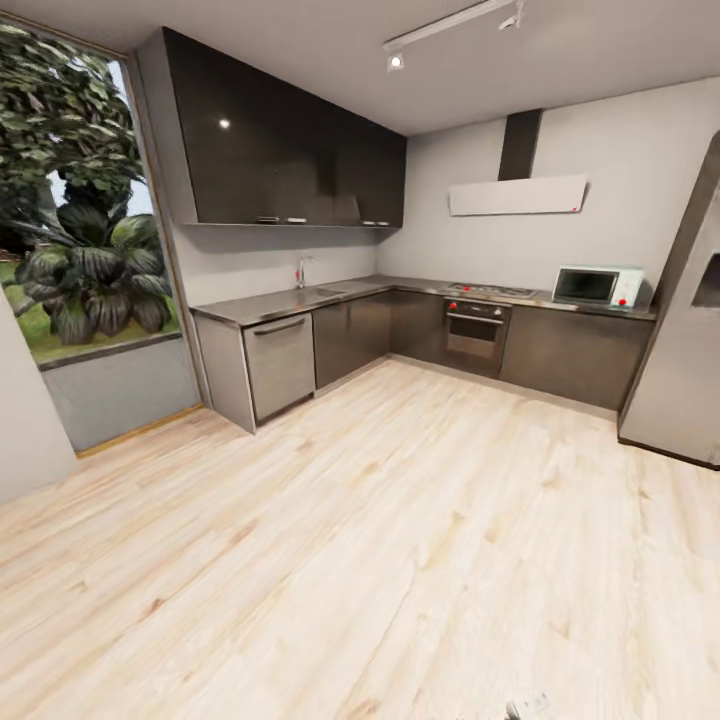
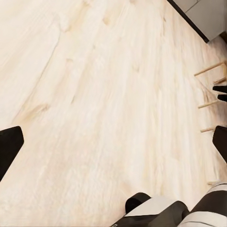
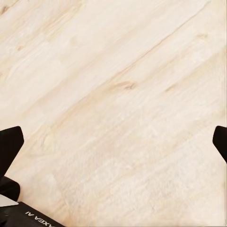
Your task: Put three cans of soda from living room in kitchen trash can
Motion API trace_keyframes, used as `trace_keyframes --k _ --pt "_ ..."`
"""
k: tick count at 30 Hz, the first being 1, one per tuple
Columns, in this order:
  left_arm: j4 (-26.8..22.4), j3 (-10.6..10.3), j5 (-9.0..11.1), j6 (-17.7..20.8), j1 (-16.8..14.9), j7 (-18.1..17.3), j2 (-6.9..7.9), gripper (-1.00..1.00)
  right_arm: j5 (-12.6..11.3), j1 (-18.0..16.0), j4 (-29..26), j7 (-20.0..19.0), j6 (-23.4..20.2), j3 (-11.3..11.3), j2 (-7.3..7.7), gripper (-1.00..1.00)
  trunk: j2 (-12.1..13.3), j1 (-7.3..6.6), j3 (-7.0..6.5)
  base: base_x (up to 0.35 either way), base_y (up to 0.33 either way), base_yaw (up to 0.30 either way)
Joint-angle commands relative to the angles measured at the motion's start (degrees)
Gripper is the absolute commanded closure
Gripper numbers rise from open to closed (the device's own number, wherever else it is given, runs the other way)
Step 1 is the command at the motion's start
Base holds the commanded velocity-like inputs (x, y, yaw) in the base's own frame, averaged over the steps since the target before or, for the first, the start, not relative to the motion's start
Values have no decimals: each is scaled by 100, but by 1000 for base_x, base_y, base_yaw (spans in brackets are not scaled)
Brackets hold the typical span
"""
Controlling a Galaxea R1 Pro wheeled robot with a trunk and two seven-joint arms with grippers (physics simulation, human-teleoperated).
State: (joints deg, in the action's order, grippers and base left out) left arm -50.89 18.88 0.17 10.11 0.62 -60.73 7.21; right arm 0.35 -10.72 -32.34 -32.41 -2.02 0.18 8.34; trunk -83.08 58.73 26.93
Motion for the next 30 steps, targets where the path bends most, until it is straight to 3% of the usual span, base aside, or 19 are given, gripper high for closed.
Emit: trace_keyframes --k 1,16,30 --pt "0 1 0 0 0 0 0 -100 0 0 0 2 0 0 -1 -100 0 0 0 0 0 -300" --pt "0 2 0 0 0 0 0 -100 0 0 0 6 2 0 0 -100 0 0 0 0 0 -294" --pt "0 2 0 0 0 0 0 -100 0 0 0 11 11 0 -7 -100 0 0 0 0 0 -73"
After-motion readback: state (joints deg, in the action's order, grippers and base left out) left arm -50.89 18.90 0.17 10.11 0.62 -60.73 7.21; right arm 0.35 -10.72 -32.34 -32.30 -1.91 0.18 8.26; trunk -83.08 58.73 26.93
